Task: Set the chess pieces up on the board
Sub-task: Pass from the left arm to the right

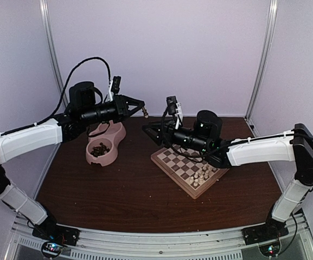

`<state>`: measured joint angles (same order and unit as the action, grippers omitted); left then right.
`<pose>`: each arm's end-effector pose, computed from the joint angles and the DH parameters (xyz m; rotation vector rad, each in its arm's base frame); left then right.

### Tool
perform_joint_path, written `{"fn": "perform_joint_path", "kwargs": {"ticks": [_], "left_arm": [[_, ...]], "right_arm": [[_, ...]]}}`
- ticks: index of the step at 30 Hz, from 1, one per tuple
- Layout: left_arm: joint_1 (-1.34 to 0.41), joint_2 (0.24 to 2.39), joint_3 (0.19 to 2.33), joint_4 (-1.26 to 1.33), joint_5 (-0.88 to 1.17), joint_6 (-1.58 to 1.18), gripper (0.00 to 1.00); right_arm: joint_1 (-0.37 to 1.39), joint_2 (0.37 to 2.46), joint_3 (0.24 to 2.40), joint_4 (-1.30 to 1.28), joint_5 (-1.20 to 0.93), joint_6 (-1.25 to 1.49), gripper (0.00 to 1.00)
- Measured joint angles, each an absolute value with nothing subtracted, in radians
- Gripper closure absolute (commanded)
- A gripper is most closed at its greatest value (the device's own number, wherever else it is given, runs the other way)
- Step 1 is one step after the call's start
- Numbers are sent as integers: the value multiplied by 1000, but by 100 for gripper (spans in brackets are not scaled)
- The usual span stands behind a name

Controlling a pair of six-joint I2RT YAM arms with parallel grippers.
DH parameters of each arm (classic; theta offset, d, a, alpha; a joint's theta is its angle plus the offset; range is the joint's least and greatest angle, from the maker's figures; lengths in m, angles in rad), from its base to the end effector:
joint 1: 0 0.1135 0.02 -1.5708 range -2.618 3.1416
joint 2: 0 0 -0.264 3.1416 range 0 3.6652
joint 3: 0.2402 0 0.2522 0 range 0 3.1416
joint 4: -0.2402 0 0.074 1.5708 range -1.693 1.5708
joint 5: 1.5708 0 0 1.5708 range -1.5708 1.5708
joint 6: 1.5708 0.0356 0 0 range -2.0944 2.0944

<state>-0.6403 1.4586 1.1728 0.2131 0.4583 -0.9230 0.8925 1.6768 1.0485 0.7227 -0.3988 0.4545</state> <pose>0.2697 -0.2206 0.3566 0.1362 1.8822 -1.5134 0.2325 0.3106 0.2906 -0.6974 1.4908 1.3553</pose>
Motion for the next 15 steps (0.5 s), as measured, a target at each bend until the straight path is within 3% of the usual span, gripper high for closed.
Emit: {"fn": "perform_joint_path", "kwargs": {"ticks": [15], "left_arm": [[-640, 1484, 1133, 374, 520, -994, 83]], "right_arm": [[892, 1700, 1076, 780, -325, 566, 53]]}}
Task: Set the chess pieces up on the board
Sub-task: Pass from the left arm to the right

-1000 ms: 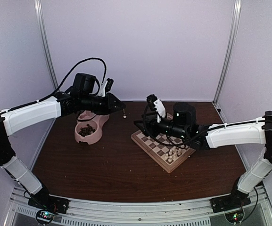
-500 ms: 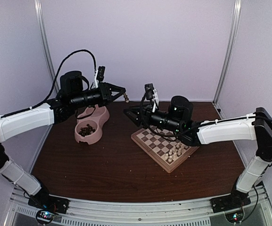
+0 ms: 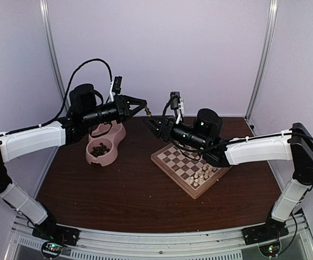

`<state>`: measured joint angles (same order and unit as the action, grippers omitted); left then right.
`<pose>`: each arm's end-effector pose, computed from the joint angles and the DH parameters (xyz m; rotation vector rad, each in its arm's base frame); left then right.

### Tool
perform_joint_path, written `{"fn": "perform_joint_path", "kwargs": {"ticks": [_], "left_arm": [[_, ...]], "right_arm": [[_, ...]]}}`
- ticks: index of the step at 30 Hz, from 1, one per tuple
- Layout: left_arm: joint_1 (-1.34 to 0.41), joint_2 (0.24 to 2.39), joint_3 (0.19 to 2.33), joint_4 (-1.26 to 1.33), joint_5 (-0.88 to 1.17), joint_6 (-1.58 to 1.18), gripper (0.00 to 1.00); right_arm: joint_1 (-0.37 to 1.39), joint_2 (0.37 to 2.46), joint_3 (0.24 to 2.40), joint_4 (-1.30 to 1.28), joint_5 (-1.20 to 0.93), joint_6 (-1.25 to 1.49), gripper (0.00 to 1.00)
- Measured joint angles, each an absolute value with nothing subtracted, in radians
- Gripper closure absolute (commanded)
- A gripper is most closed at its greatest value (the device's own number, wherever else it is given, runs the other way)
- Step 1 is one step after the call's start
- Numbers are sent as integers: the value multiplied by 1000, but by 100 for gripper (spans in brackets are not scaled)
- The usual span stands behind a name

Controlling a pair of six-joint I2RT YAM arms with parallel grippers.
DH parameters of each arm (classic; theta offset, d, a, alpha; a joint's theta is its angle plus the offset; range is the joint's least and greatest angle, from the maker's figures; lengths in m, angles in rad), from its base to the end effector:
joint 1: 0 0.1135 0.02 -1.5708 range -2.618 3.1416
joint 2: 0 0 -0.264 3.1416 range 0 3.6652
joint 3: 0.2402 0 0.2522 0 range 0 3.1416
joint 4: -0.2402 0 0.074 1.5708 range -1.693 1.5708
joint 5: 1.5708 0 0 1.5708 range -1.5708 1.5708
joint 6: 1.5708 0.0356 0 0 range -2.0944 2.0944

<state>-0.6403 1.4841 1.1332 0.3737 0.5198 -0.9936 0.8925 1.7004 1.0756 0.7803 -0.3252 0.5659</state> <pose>0.2722 -0.2249 0.3510 0.1618 1.8132 -1.6298 0.2386 0.3142 0.2973 -0.5484 1.4894 1.4048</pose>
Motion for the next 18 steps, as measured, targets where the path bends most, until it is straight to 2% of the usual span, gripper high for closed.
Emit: {"fn": "perform_joint_path", "kwargs": {"ticks": [7, 15, 18], "left_arm": [[-640, 1485, 1133, 375, 521, -999, 83], [-640, 1485, 1127, 389, 521, -1002, 83], [-640, 1485, 1125, 395, 521, -1004, 83]], "right_arm": [[892, 1700, 1076, 815, -307, 582, 59], [890, 1703, 1076, 853, -305, 609, 76], [889, 1711, 1076, 862, -305, 617, 88]]}}
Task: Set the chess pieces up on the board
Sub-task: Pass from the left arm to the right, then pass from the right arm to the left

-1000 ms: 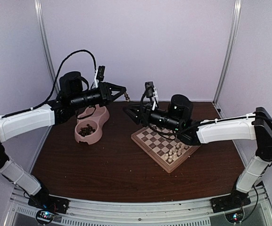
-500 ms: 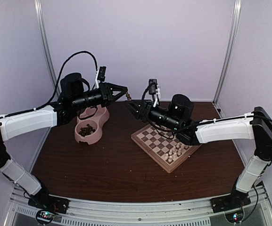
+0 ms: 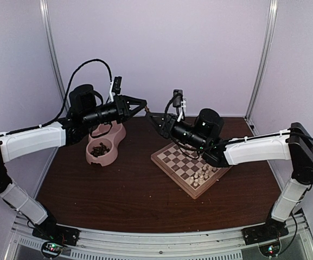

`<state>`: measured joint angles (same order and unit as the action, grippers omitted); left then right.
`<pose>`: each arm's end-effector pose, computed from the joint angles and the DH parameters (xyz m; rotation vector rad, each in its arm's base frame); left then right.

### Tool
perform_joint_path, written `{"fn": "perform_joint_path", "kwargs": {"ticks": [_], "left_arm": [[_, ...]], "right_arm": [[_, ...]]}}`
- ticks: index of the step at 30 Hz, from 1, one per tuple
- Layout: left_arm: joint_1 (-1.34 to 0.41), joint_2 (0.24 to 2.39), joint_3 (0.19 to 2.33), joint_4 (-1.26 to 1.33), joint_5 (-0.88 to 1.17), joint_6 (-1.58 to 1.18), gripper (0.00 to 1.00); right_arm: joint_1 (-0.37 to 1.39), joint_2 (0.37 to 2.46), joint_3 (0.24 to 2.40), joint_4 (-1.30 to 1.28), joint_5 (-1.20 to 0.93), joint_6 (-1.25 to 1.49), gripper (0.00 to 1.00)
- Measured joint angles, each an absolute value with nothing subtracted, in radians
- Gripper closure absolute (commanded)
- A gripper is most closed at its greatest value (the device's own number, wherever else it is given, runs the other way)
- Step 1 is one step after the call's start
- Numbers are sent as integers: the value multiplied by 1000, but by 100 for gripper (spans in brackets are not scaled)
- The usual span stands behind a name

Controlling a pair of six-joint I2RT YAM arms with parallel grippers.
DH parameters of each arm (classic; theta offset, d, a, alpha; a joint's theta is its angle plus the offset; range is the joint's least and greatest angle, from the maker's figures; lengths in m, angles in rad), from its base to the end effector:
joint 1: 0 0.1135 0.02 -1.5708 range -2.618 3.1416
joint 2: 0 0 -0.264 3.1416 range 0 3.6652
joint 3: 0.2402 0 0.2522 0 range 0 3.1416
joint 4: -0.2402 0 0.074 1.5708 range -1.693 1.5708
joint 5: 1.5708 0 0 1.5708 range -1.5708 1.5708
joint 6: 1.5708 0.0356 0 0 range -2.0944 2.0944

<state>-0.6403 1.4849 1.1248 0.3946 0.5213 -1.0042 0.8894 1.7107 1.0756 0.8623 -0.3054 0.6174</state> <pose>0.2721 -0.2248 0.3500 0.1582 1.8043 -1.6410 0.2404 0.3134 0.3022 -0.4871 1.4352 1.4472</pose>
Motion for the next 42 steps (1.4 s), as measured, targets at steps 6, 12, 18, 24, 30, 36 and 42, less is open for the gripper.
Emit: {"fn": "perform_joint_path", "kwargs": {"ticks": [6, 12, 18, 24, 30, 36, 42], "left_arm": [[-640, 1485, 1119, 402, 521, -1006, 63], [-639, 1472, 1069, 406, 517, -963, 38], [-632, 1369, 1032, 215, 461, -783, 17], [-629, 1225, 1013, 73, 442, -480, 7], [-629, 1160, 917, 49, 479, -152, 7], [-638, 1159, 854, -4, 550, 131, 9], [-653, 1159, 847, -60, 603, 378, 12]], "right_arm": [[883, 1714, 1073, 865, -306, 628, 96], [859, 1711, 1059, 862, -319, 637, 98], [796, 1673, 993, 763, -396, 655, 97], [764, 1602, 1017, 447, -517, 552, 98], [767, 1597, 1210, 4, -622, 385, 99], [767, 1597, 1279, -296, -721, 286, 99], [767, 1628, 1319, -485, -789, 236, 100]]}}
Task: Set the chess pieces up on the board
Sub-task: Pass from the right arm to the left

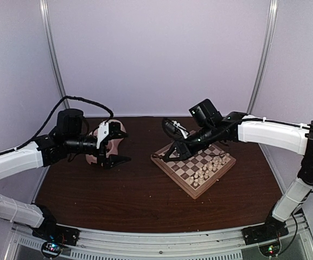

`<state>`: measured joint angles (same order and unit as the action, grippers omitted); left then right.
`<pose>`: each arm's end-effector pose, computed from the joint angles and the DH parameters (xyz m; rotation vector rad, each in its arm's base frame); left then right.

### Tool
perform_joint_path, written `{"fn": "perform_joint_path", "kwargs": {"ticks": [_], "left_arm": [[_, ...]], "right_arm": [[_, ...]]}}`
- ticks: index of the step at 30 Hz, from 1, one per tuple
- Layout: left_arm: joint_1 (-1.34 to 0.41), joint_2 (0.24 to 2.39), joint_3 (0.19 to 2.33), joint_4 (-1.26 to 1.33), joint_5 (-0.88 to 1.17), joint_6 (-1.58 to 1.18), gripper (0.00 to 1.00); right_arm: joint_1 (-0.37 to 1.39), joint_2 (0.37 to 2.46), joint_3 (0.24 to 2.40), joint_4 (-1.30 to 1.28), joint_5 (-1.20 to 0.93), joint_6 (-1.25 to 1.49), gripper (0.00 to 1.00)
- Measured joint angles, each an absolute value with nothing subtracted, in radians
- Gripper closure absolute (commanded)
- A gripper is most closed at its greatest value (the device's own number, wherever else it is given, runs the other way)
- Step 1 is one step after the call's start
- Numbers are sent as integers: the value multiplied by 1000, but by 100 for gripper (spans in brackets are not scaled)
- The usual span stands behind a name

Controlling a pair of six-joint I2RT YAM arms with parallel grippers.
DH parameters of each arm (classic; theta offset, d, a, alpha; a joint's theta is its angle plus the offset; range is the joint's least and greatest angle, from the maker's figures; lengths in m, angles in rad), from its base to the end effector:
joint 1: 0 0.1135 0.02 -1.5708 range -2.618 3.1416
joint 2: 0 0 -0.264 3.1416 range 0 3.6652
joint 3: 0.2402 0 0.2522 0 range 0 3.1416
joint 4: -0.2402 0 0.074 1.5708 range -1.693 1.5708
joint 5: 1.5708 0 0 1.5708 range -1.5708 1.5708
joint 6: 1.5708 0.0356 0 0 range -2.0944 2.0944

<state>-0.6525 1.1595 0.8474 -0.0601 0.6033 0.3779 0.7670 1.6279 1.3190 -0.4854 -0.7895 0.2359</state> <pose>0.1961 -0.1753 0.2998 1.2922 1.4596 -0.7660 0.2389 0.2653 0.2891 -1.0565 2.2775 1.3908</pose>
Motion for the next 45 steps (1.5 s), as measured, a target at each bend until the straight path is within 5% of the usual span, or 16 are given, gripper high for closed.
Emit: {"fn": "perform_joint_path", "kwargs": {"ticks": [7, 19, 25, 38, 45], "left_arm": [[-681, 1216, 847, -131, 640, 558, 12], [-713, 1328, 897, -219, 631, 631, 30], [-733, 1379, 933, -226, 604, 638, 31], [-748, 1424, 943, -214, 582, 638, 57], [-755, 1427, 945, -202, 576, 638, 80]], "right_arm": [[770, 1692, 1352, -562, -862, 219, 100], [794, 1761, 1384, -559, -929, 222, 100], [807, 1789, 1391, -501, -952, 265, 100], [815, 1809, 1404, -403, -983, 327, 100], [819, 1826, 1404, -369, -992, 350, 100]]}}
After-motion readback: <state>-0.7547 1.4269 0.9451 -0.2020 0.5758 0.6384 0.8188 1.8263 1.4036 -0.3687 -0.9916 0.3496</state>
